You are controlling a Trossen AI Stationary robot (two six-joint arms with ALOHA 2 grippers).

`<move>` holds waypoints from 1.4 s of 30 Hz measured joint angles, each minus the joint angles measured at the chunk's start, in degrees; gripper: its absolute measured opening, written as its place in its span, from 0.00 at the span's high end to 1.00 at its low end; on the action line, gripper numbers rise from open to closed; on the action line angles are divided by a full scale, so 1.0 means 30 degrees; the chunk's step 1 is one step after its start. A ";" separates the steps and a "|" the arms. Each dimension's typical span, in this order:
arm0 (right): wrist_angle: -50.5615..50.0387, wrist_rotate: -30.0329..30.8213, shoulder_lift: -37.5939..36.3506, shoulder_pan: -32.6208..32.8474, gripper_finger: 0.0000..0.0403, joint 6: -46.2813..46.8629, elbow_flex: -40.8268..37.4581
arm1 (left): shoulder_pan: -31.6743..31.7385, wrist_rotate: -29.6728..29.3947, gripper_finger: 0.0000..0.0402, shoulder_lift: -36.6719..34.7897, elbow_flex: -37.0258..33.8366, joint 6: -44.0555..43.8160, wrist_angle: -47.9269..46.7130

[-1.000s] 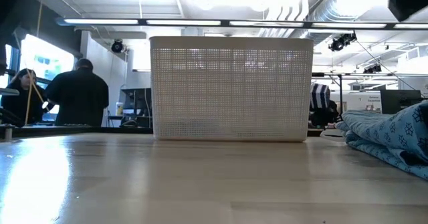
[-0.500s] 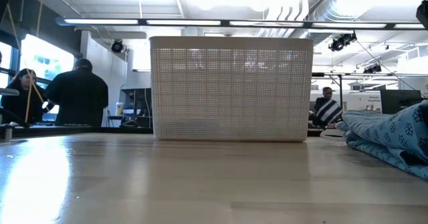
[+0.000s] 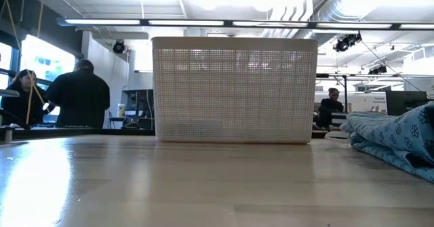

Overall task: Pick & place medical supplies in basket/bin
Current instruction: Put the orange pill bottle into the white bin

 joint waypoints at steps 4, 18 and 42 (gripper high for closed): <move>0.0005 0.0079 0.0002 0.0084 0.24 0.0161 0.0000 | 0.0548 -0.0137 0.38 -0.0263 -0.0022 0.0202 -0.0097; -0.0504 0.0217 0.0002 0.0084 0.29 0.0095 0.0000 | 0.1082 0.0118 0.38 -0.0722 0.0000 0.0122 -0.0236; 0.0394 -0.0665 0.0009 0.0084 0.34 -0.0193 -0.0715 | 0.1082 0.0059 0.38 -0.0713 0.0000 0.0202 -0.0208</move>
